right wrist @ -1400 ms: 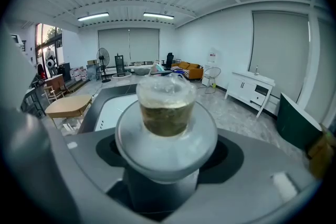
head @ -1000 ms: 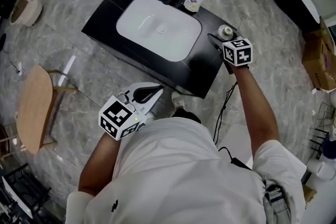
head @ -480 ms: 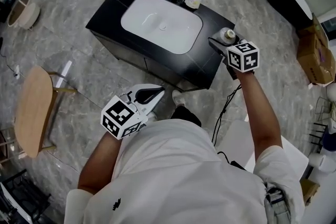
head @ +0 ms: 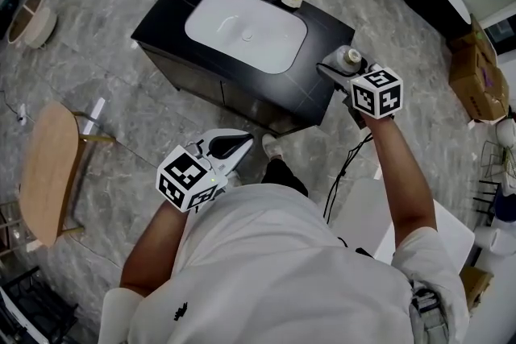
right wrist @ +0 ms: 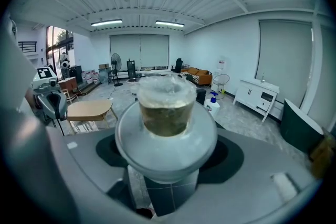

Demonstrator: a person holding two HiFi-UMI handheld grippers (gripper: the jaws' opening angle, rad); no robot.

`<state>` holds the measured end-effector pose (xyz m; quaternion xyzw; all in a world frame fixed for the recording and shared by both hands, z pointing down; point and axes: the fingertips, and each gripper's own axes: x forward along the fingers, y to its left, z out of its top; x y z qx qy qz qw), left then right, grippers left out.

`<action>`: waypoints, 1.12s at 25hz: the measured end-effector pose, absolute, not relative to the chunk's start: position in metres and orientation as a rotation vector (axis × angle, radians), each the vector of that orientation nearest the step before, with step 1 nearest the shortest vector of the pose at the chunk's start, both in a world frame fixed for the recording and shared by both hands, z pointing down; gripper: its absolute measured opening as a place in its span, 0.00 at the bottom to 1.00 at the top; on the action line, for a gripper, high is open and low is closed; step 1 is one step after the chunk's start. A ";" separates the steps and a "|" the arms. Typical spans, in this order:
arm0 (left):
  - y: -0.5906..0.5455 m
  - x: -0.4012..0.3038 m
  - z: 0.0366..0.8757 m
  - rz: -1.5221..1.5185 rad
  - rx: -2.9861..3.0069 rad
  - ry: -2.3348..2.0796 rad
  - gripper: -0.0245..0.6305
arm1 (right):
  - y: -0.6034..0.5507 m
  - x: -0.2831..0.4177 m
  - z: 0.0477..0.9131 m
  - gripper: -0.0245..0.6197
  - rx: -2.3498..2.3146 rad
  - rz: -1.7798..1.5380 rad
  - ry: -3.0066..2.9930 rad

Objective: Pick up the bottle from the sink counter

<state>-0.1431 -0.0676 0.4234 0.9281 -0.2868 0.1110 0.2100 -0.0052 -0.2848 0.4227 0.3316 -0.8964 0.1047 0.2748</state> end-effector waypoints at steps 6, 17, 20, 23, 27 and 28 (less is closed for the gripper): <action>-0.058 -0.143 0.425 0.297 2.584 -0.789 0.05 | -0.265 -0.012 0.417 0.58 0.871 0.277 -2.419; -0.050 -0.149 0.427 0.282 2.584 -0.798 0.05 | -0.255 -0.019 0.415 0.58 0.857 0.273 -2.421; -0.049 -0.152 0.427 0.279 2.580 -0.806 0.05 | -0.253 -0.020 0.414 0.58 0.852 0.272 -2.419; -0.048 -0.154 0.426 0.276 2.578 -0.812 0.05 | -0.253 -0.021 0.413 0.58 0.850 0.273 -2.419; -0.047 -0.155 0.427 0.272 2.575 -0.816 0.05 | -0.253 -0.021 0.413 0.58 0.847 0.269 -2.414; -0.047 -0.155 0.427 0.271 2.575 -0.816 0.05 | -0.254 -0.021 0.413 0.58 0.847 0.268 -2.411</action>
